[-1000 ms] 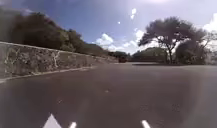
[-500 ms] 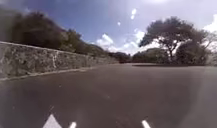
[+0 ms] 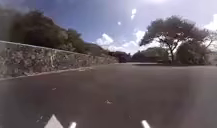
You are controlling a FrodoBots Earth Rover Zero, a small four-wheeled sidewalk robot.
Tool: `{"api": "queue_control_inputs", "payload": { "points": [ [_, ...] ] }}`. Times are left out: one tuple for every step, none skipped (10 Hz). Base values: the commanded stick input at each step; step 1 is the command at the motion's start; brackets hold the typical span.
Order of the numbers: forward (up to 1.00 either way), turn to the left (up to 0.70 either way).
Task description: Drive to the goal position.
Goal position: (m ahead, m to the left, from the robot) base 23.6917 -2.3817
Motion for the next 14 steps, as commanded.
{"api": "queue_control_inputs", "payload": {
  "points": [
    [0.5, 0.0],
    [0.5, 0.0],
    [0.5, 0.0],
    [0.5, 0.0],
    [0.5, 0.0],
    [0.5, 0.0],
    [0.5, 0.0],
    [0.5, 0.0],
    [0.5, 0.0],
    [0.5, 0.0],
    [0.5, 0.0],
    [0.5, 0.0],
    [0.5, 0.0],
    [0.5, 0.0]
  ]
}}
